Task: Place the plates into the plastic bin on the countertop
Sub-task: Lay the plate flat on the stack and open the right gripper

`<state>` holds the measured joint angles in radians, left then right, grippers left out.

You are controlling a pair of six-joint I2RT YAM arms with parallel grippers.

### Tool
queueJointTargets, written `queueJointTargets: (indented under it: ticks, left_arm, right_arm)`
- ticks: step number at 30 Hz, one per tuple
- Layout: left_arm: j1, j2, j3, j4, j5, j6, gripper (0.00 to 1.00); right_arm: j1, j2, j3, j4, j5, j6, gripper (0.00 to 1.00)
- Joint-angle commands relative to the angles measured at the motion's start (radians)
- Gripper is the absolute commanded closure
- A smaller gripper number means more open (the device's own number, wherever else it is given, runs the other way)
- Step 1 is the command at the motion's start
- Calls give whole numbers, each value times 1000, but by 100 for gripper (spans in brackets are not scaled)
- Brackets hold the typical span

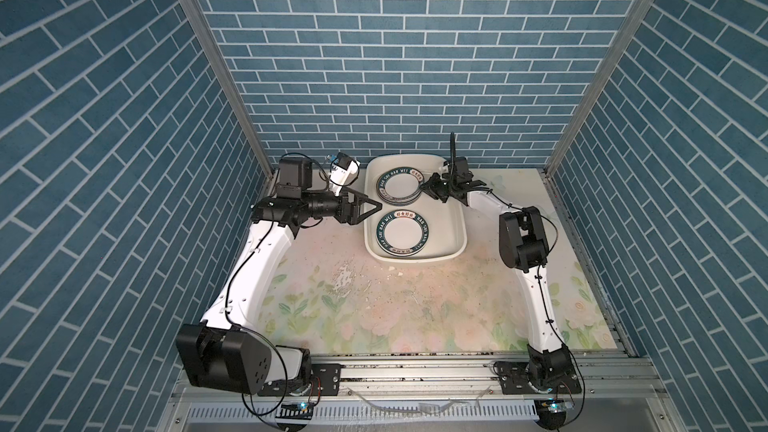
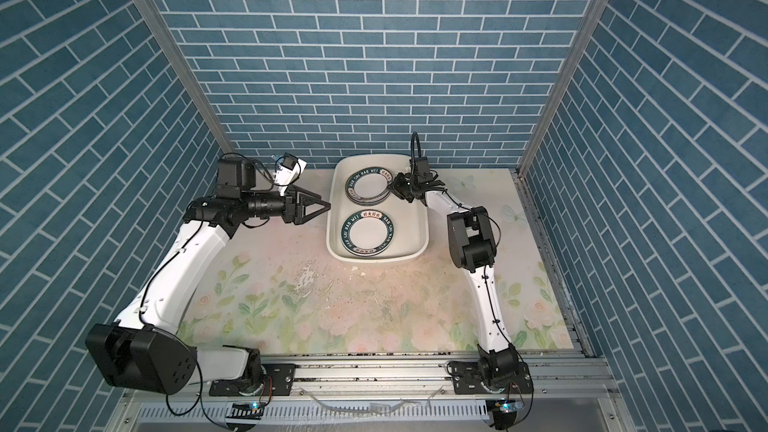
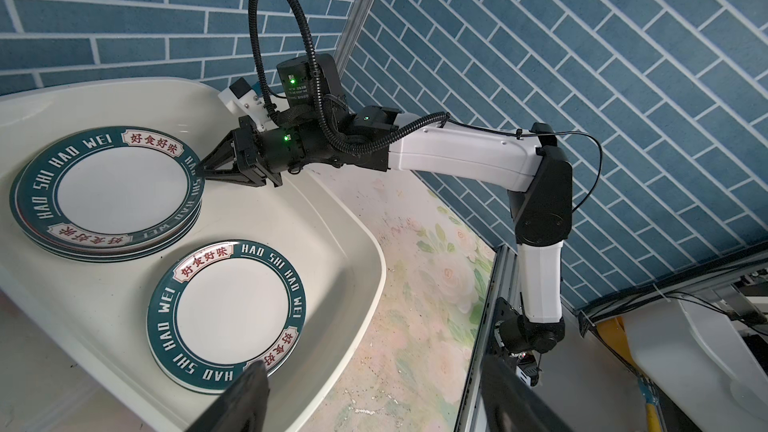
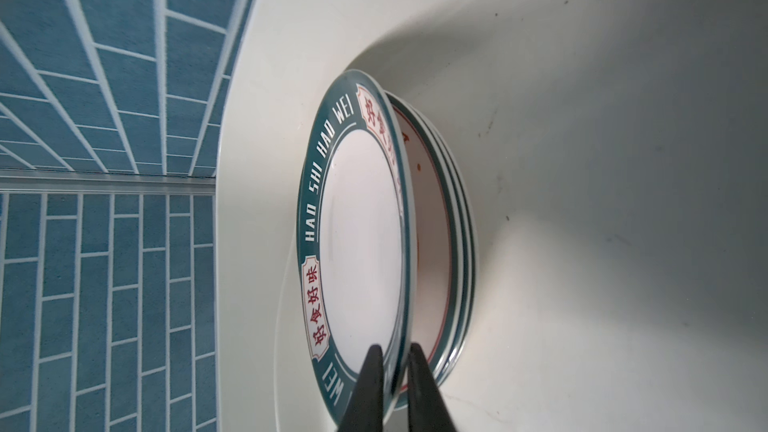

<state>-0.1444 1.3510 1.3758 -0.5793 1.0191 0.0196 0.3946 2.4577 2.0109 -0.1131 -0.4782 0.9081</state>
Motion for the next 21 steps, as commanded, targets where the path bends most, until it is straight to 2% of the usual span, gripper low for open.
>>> queueJointTargets:
  ticks: [1,10,21]
  left_arm:
    - [-7,-13,9,-10,21,19,18]
    - [-7,-20,7,-11,21,19,18]
    - [-7,-26,7,-12,17,20,18]
  right_arm:
    - [7,15,30,-17,-8,-18,85]
    - [8,11,22,-35,1,-26,80]
    - [8,-1,31,-39,7,-33,80]
